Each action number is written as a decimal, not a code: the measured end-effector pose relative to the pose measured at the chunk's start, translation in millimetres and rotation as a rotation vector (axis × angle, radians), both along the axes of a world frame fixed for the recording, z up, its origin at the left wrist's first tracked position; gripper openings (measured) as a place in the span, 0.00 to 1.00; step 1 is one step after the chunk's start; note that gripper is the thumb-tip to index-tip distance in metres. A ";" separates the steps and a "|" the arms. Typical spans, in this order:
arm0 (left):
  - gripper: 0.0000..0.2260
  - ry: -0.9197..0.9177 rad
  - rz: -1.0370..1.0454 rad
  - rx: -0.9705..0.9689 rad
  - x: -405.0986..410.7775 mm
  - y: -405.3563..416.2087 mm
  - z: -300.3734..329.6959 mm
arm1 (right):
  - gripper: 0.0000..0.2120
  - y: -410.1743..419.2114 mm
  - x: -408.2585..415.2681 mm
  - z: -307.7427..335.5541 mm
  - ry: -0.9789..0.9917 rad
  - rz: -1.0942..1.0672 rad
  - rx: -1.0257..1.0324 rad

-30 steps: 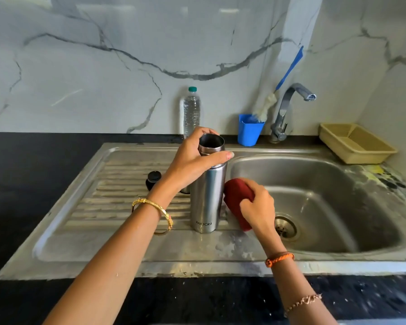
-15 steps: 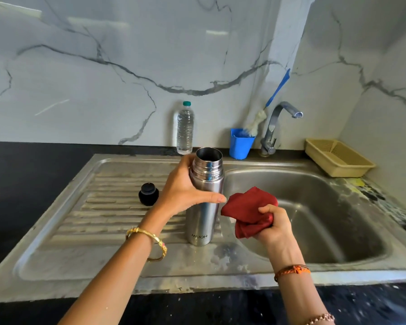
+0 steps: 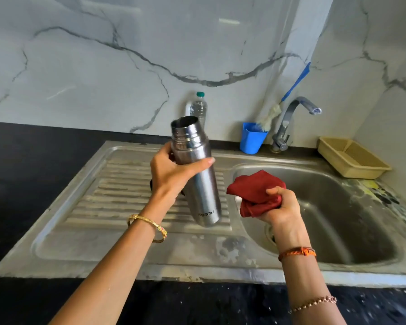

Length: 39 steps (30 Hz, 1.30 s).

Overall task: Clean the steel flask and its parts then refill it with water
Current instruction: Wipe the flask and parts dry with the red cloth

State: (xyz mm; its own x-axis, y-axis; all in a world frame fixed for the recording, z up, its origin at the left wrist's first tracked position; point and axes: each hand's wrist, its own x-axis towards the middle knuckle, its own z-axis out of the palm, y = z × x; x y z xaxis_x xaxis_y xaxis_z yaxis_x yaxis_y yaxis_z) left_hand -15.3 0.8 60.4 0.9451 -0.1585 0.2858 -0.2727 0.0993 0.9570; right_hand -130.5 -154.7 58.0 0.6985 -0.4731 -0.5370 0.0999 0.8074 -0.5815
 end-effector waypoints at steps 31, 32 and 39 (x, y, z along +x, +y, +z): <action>0.25 -0.106 0.431 0.308 144.4 100.5 -10.7 | 0.07 115.2 104.6 -48.6 0.037 0.281 -0.060; 0.25 -0.110 0.431 0.320 147.0 100.7 -12.5 | 0.07 115.9 106.2 -50.2 0.036 0.260 -0.072; 0.24 -0.086 0.436 0.320 161.1 103.8 -20.4 | 0.15 121.5 117.8 -57.0 0.065 0.171 -0.103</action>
State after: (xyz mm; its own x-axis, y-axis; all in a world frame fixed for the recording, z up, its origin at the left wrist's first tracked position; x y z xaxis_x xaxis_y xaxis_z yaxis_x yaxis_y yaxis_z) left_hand 145.8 104.6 40.0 0.9180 0.1514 0.3665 -0.3016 -0.3332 0.8933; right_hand -12.6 -33.1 1.0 0.7384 -0.4057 -0.5387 -0.0738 0.7454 -0.6625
